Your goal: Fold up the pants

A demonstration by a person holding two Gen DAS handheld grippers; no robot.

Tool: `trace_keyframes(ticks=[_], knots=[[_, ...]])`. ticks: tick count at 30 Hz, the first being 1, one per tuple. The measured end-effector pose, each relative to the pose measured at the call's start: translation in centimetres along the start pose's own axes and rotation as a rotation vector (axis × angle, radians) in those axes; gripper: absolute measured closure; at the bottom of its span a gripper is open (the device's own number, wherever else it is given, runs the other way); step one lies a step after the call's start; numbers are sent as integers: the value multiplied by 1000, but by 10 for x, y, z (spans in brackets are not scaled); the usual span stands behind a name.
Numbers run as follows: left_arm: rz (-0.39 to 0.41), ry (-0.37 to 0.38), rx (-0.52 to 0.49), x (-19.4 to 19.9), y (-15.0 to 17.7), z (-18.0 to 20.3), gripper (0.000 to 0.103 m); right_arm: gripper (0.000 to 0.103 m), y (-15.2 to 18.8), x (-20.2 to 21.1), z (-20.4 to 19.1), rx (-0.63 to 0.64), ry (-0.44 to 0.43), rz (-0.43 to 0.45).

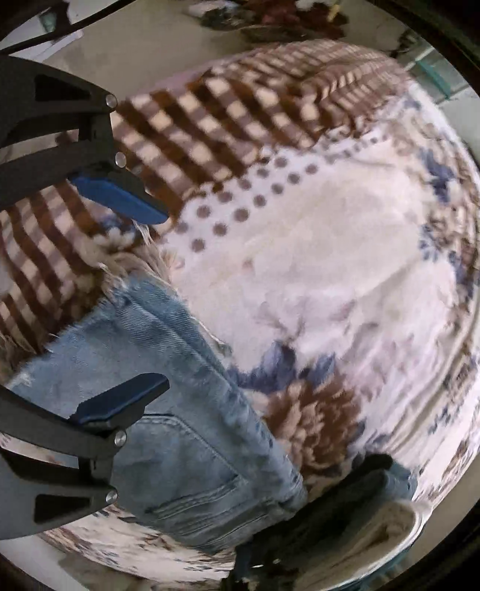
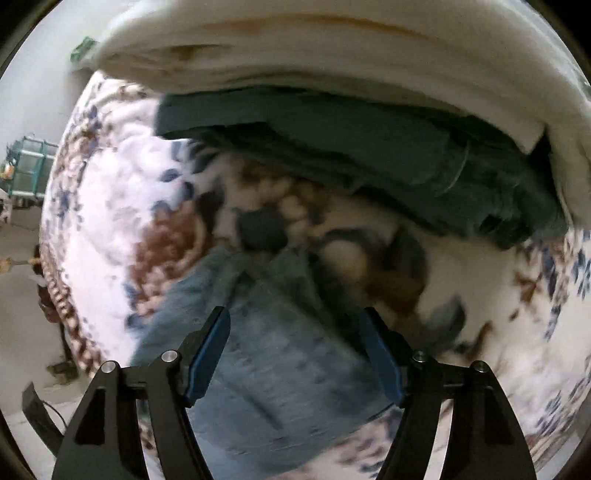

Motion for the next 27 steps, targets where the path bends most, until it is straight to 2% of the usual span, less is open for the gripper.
trace_keyframes(ticks=[1, 3, 4, 6, 7, 8, 10, 12, 16, 18, 20, 21, 22, 23, 25, 27], knots=[[-8, 25, 12, -8, -4, 0, 21, 28, -2, -6, 0, 14, -4, -18], [-36, 60, 13, -23, -9, 4, 45, 28, -1, -16, 0, 53, -31, -56], [-55, 71, 8, -31, -12, 6, 65, 30, 1, -20, -2, 81, -17, -69], [-67, 82, -15, -43, -18, 12, 78, 58, 8, -25, -8, 148, 17, -63], [-59, 80, -30, -45, -20, 14, 90, 79, 11, -26, -9, 173, 54, -48], [-52, 75, -42, -46, -22, 16, 92, 88, 13, -23, -9, 186, 82, -18], [-33, 77, -39, -43, -28, 18, 94, 93, 14, -12, 0, 146, 79, 34], [-21, 99, -24, -40, -35, 21, 94, 94, 14, 0, 14, 75, 71, 78], [-14, 107, -25, -43, -50, 29, 94, 97, 15, 6, 30, 14, 91, 87], [-61, 88, -8, -59, -54, 25, 89, 97, 13, -3, 30, 11, 101, 38], [-72, 110, 43, -59, -56, 17, 85, 75, 8, -7, 29, -5, 78, -8], [-58, 132, 67, -52, -55, 14, 79, 66, 7, -4, 28, -6, 66, -7], [-46, 134, 81, -42, -53, 10, 62, 49, 6, 2, 30, -9, 56, 7], [-33, 135, 94, -31, -50, 7, 39, 33, 8, 10, 31, -14, 44, 30], [21, 146, 144, 0, -37, -7, 13, 28, 17, 25, 37, -37, -5, 60], [51, 154, 213, 26, -16, -17, 10, 28, 34, 32, 44, -72, -47, 52]])
Point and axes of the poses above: each gripper's, at about its wrist camera, not at the fingertips, and x roughly against the way its jaws point, z to its right, y to its underside, the point moved 4 cm from there along -x, roughly the way its jaws point, and after that the axes turned 14 degrees about y, right-handed, at the moved point
